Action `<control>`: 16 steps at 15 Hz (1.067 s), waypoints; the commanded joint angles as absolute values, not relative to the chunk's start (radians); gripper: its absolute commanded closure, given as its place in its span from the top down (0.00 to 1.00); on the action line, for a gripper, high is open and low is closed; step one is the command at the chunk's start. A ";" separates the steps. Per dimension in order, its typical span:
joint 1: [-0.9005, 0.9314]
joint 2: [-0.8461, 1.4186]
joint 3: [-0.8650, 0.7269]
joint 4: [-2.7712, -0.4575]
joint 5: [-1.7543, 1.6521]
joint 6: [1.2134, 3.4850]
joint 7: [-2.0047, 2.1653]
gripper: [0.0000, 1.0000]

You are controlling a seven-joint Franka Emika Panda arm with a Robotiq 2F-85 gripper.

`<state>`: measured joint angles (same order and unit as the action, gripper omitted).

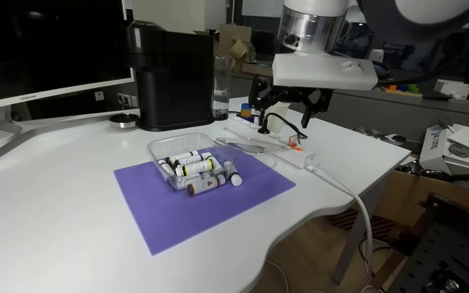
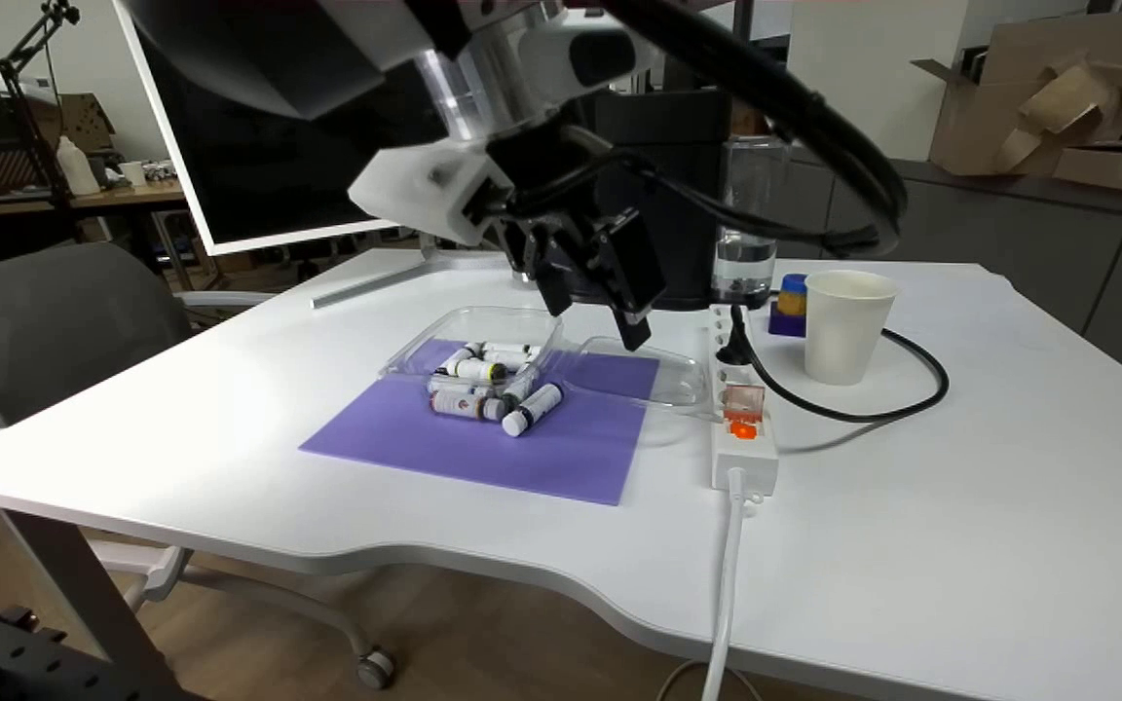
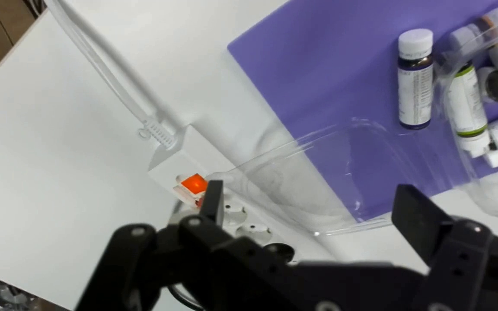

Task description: Close the lid of the plastic storage box

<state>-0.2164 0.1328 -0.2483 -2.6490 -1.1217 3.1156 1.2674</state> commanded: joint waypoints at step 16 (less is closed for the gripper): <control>-0.138 0.198 -0.354 -2.520 -1.244 3.141 1.741 1.00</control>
<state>-0.1684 0.1915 -0.3126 -2.5701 -1.1829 3.0994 1.5649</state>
